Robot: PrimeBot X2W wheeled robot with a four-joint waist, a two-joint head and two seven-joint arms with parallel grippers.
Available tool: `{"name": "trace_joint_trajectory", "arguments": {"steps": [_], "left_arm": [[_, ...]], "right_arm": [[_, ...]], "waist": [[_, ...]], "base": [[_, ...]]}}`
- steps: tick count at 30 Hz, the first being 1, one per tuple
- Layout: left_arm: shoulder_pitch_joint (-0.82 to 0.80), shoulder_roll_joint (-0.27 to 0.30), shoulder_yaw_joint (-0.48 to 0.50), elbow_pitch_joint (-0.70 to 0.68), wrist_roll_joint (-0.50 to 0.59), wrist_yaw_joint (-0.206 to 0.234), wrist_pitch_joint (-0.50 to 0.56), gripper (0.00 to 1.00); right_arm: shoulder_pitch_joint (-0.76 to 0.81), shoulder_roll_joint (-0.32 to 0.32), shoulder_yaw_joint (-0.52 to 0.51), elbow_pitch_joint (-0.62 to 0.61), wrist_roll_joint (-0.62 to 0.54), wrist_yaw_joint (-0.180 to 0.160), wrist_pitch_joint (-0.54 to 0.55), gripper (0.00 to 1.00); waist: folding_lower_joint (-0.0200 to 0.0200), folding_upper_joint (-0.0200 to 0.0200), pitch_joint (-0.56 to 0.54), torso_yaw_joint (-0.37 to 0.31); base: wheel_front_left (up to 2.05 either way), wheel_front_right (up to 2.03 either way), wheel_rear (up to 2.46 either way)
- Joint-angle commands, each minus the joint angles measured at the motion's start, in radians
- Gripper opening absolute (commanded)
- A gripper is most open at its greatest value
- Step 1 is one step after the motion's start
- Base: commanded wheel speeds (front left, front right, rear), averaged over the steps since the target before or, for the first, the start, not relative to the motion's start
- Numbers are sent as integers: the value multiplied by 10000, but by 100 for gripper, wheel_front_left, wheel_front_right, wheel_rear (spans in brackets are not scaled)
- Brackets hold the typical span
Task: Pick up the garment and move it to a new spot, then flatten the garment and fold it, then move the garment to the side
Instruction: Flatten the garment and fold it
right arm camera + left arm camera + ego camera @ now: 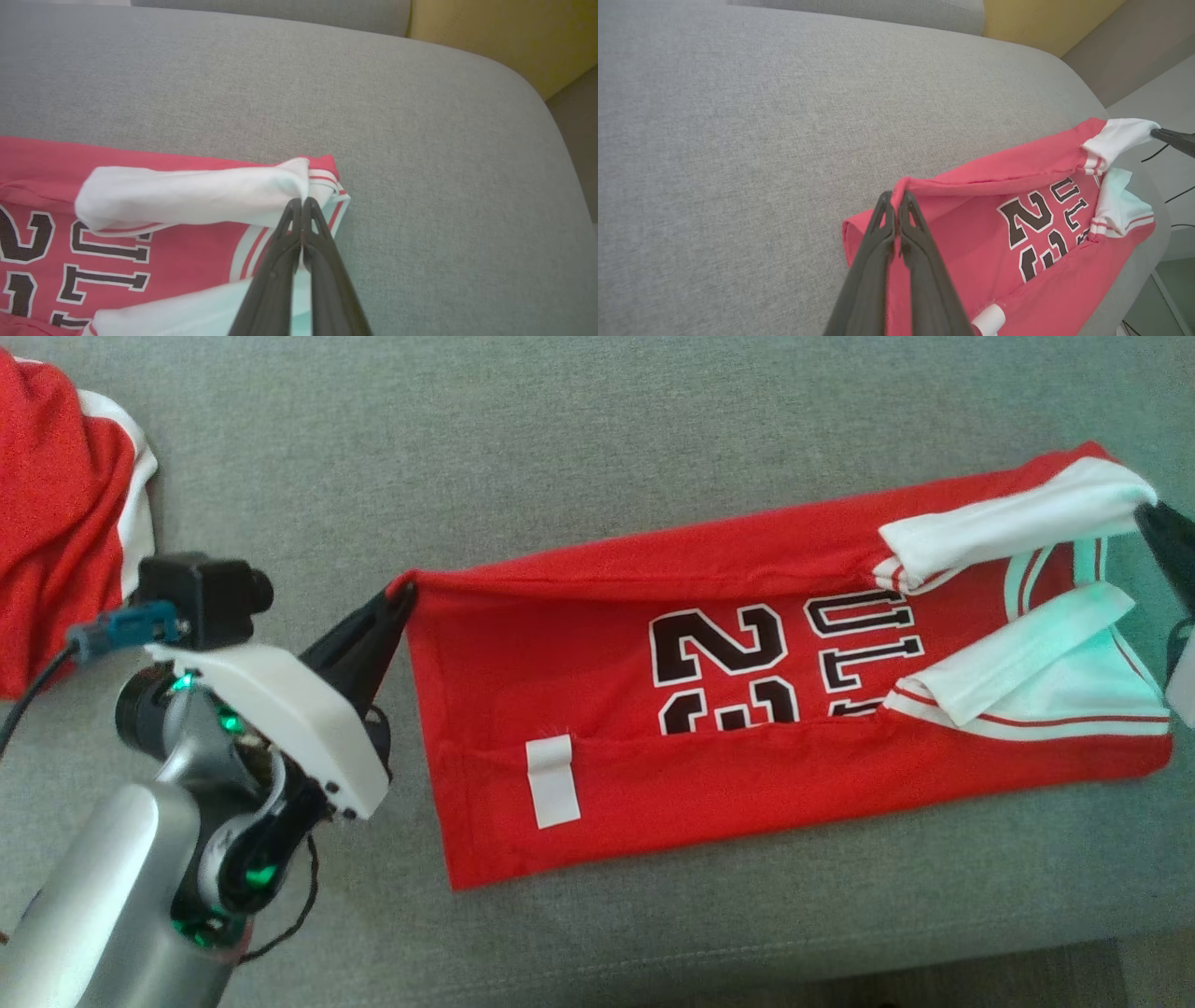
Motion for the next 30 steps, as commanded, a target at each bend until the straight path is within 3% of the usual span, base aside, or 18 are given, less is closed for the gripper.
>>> {"name": "trace_joint_trajectory", "arguments": {"steps": [1, 8, 9, 10, 11, 12, 14, 16, 18, 21, 26, 30], "left_arm": [[-148, 388, 507, -393, -20, 22, -35, 0], [459, 585, 213, -514, -17, 23, 213, 0], [560, 613, 129, -476, 25, 30, 253, 0], [679, 636, 40, -427, 89, 53, 273, 0], [826, 669, -62, -379, 152, 61, 291, 54], [991, 741, -163, -312, 265, 89, 305, 100], [1338, 788, -203, -243, 434, 250, 151, 100], [1553, 605, 132, -307, 741, 661, -663, 100], [1714, 162, 515, -407, 1080, 1102, -1885, 100], [1969, -536, 621, -386, 1508, 1390, -3516, 100], [2143, -1398, 302, 285, 2417, 1587, -5823, 100], [2193, -1853, 170, 1029, 2932, 1709, -6600, 100]], "right_arm": [[179, -321, -58, -376, 30, -7, 61, 0], [780, -113, 34, -517, 91, -7, 918, 0], [853, -81, 24, -521, 64, -7, 1039, 31], [920, -79, 37, -539, -10, -7, 1152, 88], [985, -107, 58, -558, -108, -7, 1276, 100], [1031, -122, 32, -575, -215, -7, 1369, 100], [1070, -88, -89, -642, -365, -7, 1495, 100], [1060, 11, -318, -697, -505, -7, 1563, 100], [1001, 207, -650, -690, -718, -7, 1610, 100], [784, 773, -1105, -471, -1187, -7, 1623, 100], [265, 1820, -1284, 167, -1649, -7, 1576, 100], [-285, 2484, -1603, 877, -2042, -7, 1342, 100]], "waist": [[0, 0, -7, -9], [0, 0, -80, -22], [0, 0, -99, -20], [0, 0, -130, -24], [0, 0, -161, -36], [0, 0, -200, -55], [0, 0, -262, -95], [0, 0, -307, -132], [0, 0, -317, -159], [0, 0, -270, -171], [0, 0, -148, -121], [0, 0, -58, -12]], "base": [[0, 0, 0], [0, 0, 0], [0, 0, 0], [0, 0, 0], [0, 0, 0], [0, 0, 0], [0, 0, 0], [0, 0, 0], [0, 0, 0], [0, 0, 0], [0, 0, 0], [0, 0, 0]]}}
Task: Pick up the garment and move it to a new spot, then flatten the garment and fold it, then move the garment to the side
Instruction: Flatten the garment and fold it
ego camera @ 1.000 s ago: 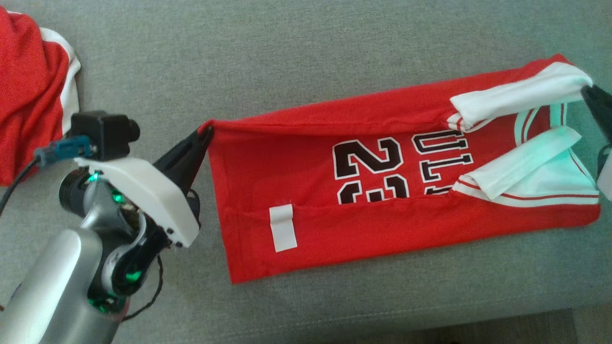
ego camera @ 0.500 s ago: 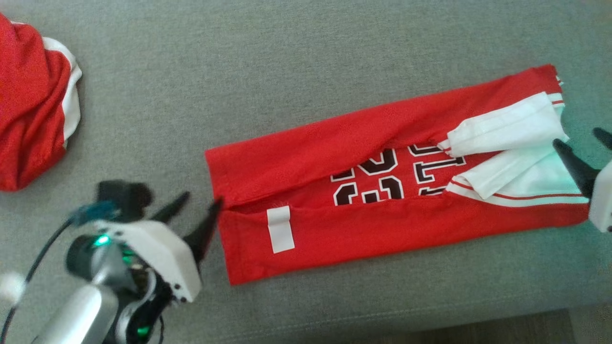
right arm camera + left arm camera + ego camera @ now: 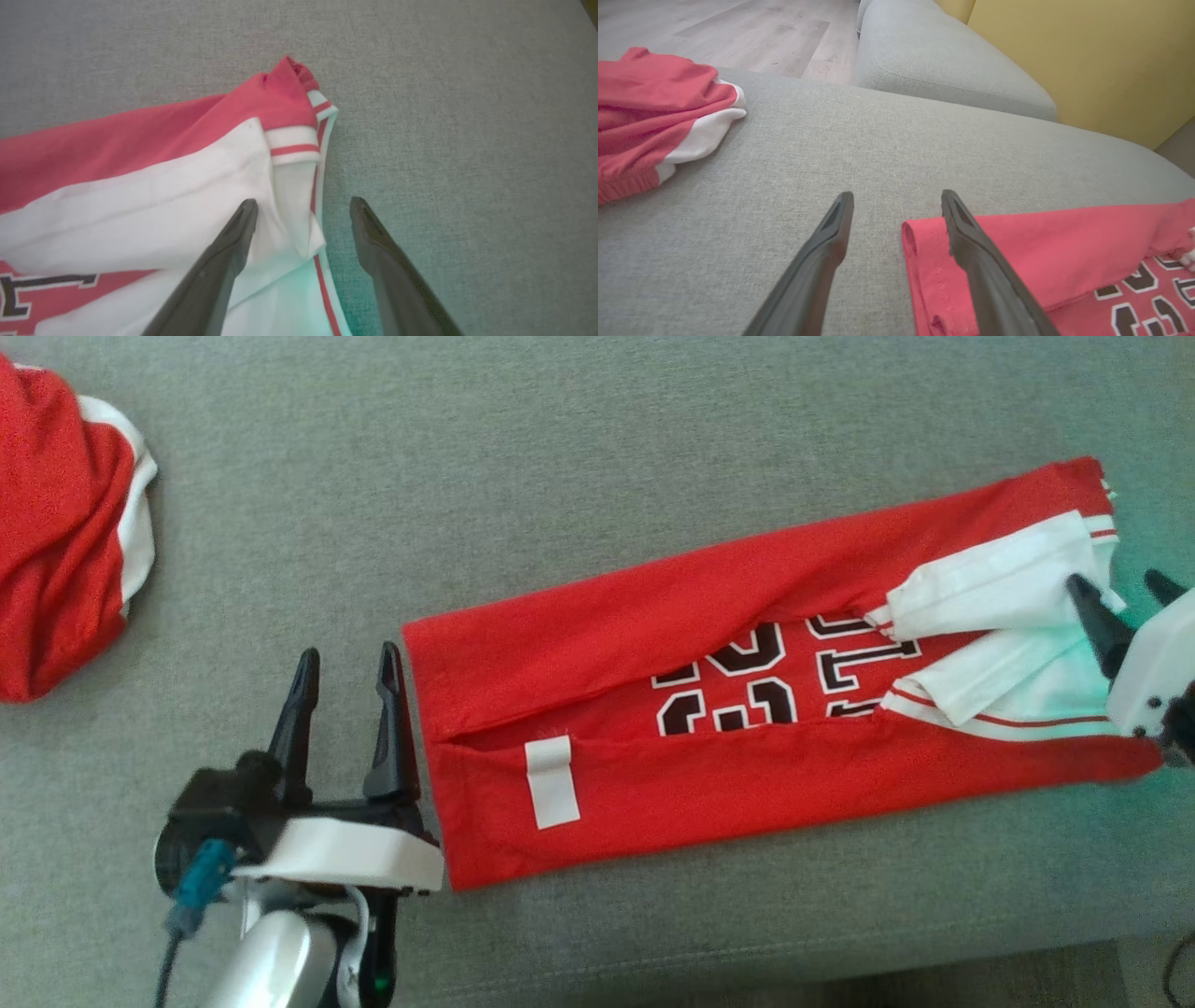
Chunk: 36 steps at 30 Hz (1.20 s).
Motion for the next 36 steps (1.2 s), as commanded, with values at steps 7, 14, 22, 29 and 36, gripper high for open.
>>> {"name": "trace_joint_trajectory", "arguments": {"steps": [7, 14, 22, 29, 36], "left_arm": [[48, -478, 438, 573, 711, -285, -327, 100], [284, -1067, 870, 720, 1096, -797, -332, 100], [698, -1555, 1417, 980, 1380, -1408, -333, 100], [1052, -1720, 1698, 1388, 1641, -1904, -334, 100], [1328, -1765, 1692, 1604, 1375, -1994, -334, 100]], "right_arm": [[-396, 95, -120, 991, -770, -7, -134, 100], [-325, 241, 125, 1708, -450, -7, 345, 100], [-235, 158, -294, 1591, 823, -7, 440, 0], [-564, -1012, -2632, 1453, 37, -7, 454, 0], [-88, -1366, -2649, 139, 359, -7, 1025, 0]], "waist": [[0, 0, 40, 296], [0, 0, -98, 409], [0, 0, -532, 364], [0, 0, -1091, 430], [0, 0, -1723, 635]], "base": [[0, 0, 0], [0, 0, 0], [0, 0, 0], [0, 0, 0], [0, 0, 0]]}}
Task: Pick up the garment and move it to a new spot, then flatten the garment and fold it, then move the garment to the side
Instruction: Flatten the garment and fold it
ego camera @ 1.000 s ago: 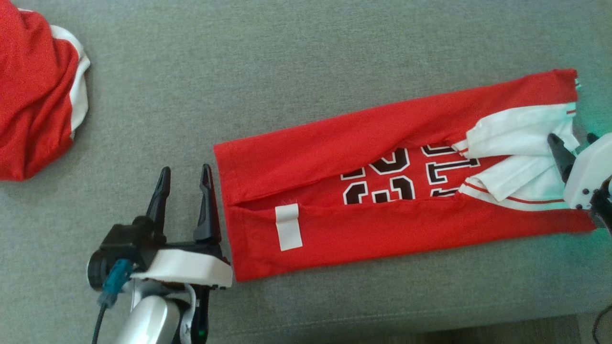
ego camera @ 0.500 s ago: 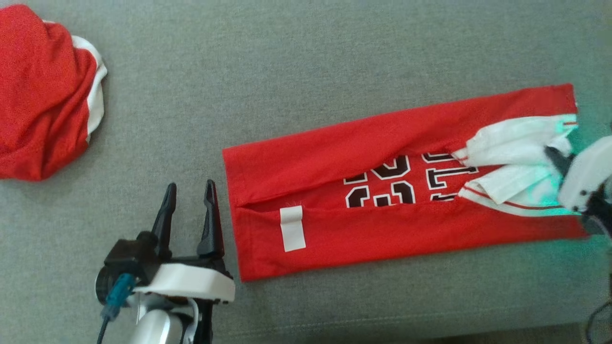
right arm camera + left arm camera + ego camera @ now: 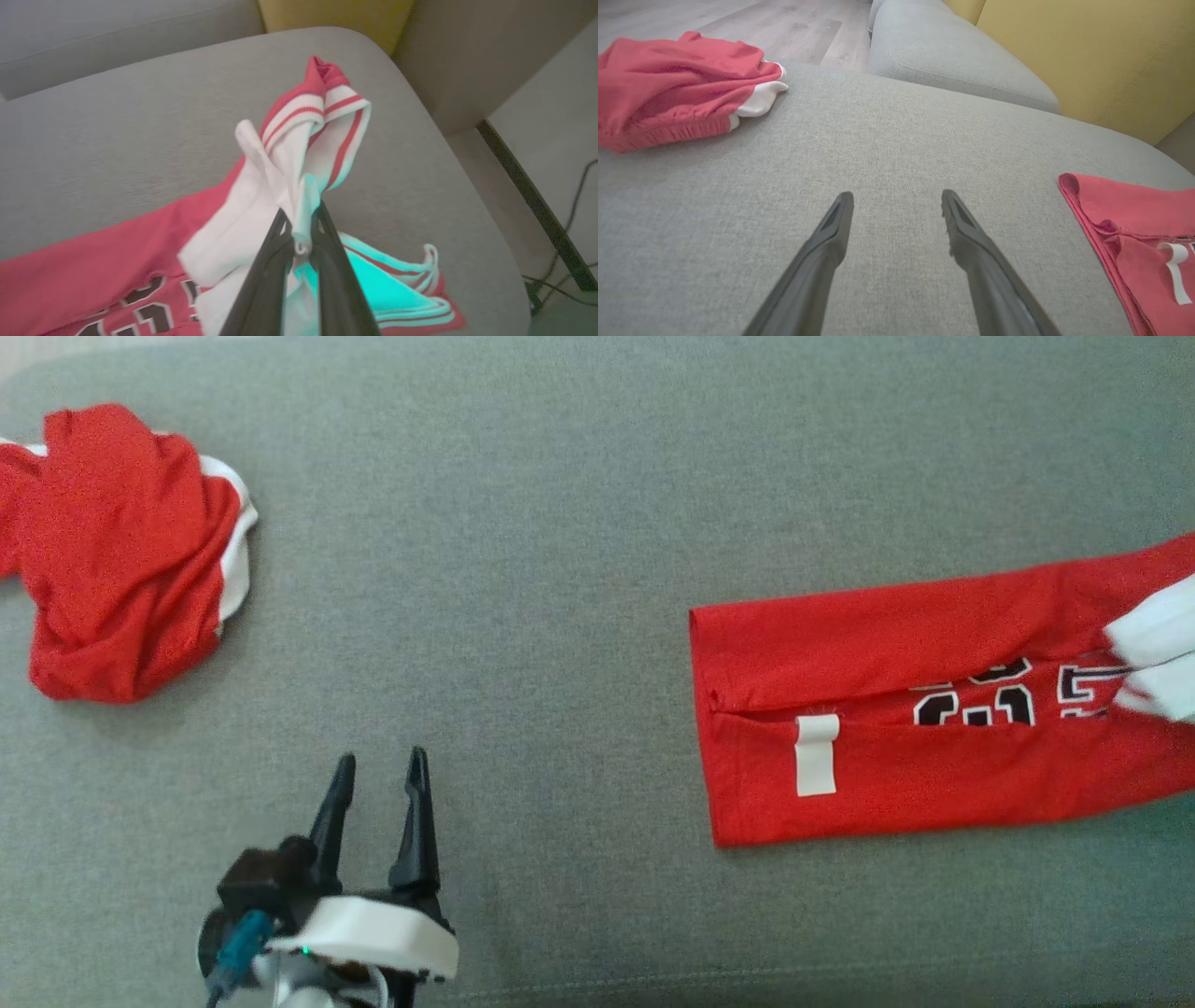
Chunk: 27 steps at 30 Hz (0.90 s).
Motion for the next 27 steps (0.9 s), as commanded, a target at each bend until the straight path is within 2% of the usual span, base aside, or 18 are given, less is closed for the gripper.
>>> {"name": "trace_joint_trajectory", "arguments": {"steps": [1, 6, 10, 14, 18, 24, 27], "left_arm": [[-21, -59, 250, -250, -92, 55, -121, 100], [70, -62, -69, -223, -367, 238, -122, 100], [63, -63, -212, -117, -450, 310, -122, 100], [-81, -63, -301, 42, -431, 290, -122, 100], [-227, -63, -314, 133, -432, 310, -122, 100], [-121, -64, -315, 209, -422, 348, -122, 100], [-49, -64, -350, 274, -404, 349, -122, 100]], "right_arm": [[236, -130, 283, -704, 137, -7, 118, 0], [1242, 765, 1855, -2893, 745, -7, 682, 0], [1605, 1767, 3258, -3541, 788, -7, 551, 0], [1460, 2838, 4322, -3002, 609, -7, -125, 0], [1359, 3537, 4699, -2075, 312, -7, -1117, 0], [1297, 3756, 4795, -1022, 132, -7, -2229, 0], [1153, 3767, 4952, -507, 640, -7, -2846, 0]], "waist": [[0, 0, -179, 72], [0, 0, -324, 50], [0, 0, -322, -28], [0, 0, -278, -64], [0, 0, -301, 44], [0, 0, -364, 99], [0, 0, -408, 82]], "base": [[0, 0, 0], [0, 0, 0], [0, 0, 0], [0, 0, 0], [0, 0, 0], [0, 0, 0], [0, 0, 0]]}}
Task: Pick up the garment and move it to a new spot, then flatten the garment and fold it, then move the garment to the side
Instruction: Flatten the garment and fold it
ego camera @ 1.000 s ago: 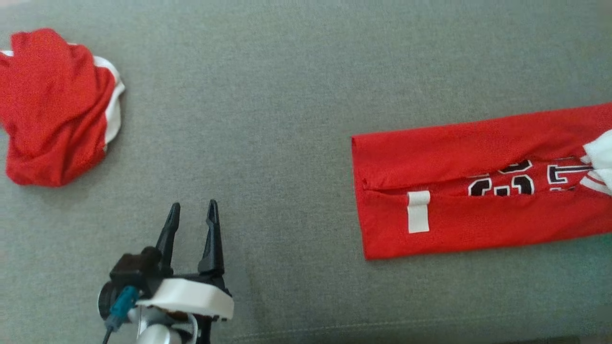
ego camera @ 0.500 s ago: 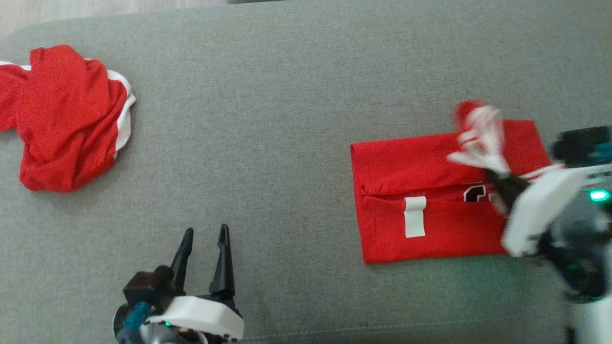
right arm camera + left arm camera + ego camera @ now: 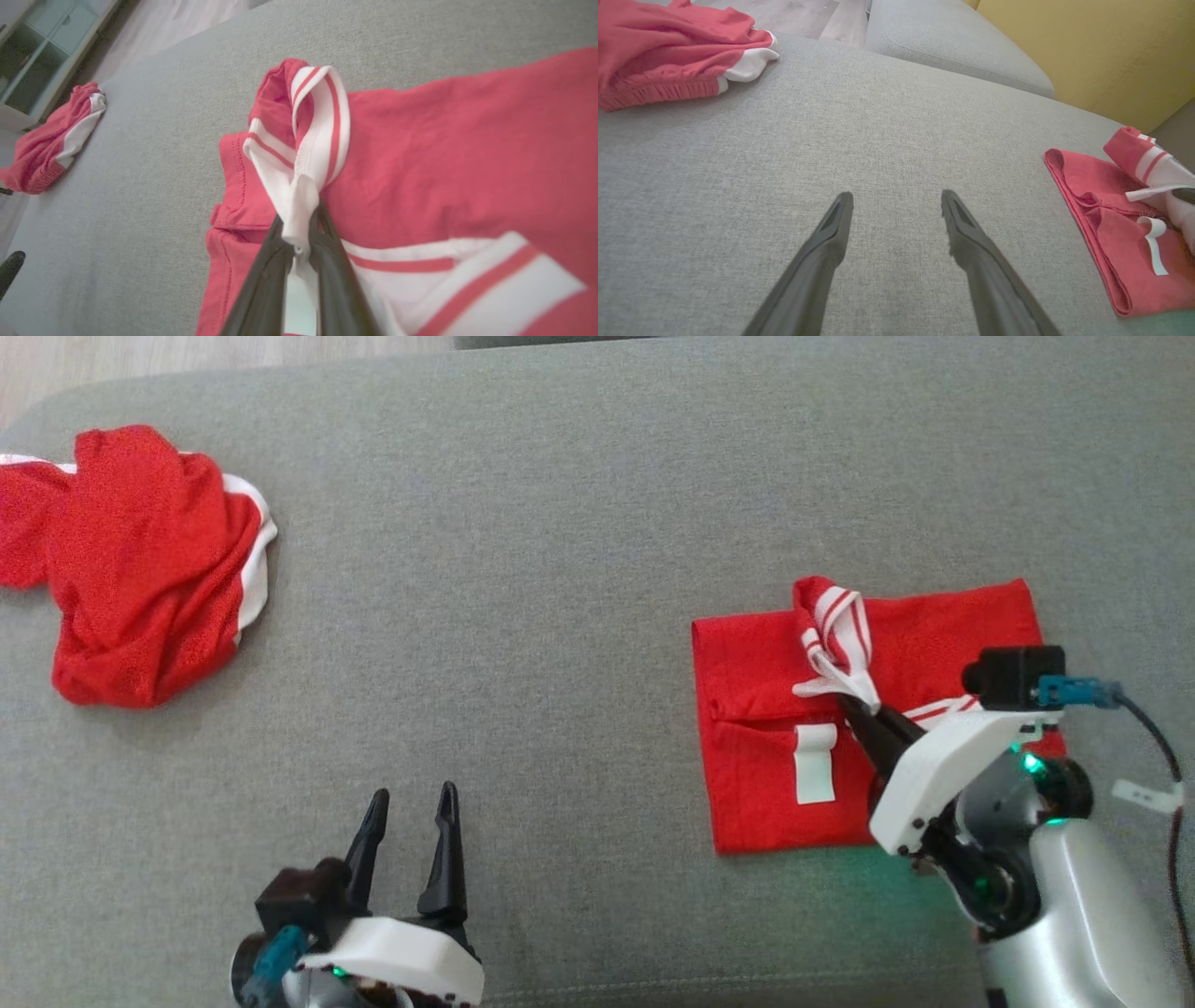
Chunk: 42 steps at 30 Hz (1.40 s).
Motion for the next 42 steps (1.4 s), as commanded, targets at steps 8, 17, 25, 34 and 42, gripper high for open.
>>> {"name": "trace_joint_trajectory", "arguments": {"steps": [8, 17, 25, 34, 42], "left_arm": [[-225, -60, 146, -200, -90, 153, -122, 100], [-214, -60, 57, 46, -48, 127, -122, 100], [53, -60, 144, 71, -40, 163, -122, 100], [135, -60, 324, -90, -29, 160, -122, 100], [139, -60, 338, -109, -15, 122, -122, 100]], "right_arm": [[-895, 85, 1098, 751, 987, -7, -1158, 0], [-1322, 86, 2428, 1709, 2562, -7, -2332, 100], [-989, 87, 2345, 1068, 2947, -7, -3710, 100], [480, 87, 337, -436, -525, -7, -4934, 100], [1181, 87, -479, -9, -2204, -7, -5331, 49]], "waist": [[0, 0, -97, -119], [0, 0, -301, -238], [0, 0, -635, -390], [0, 0, -909, -583], [0, 0, -998, -543]], "base": [[0, 0, 0], [0, 0, 0], [0, 0, 0], [0, 0, 0], [0, 0, 0]]}}
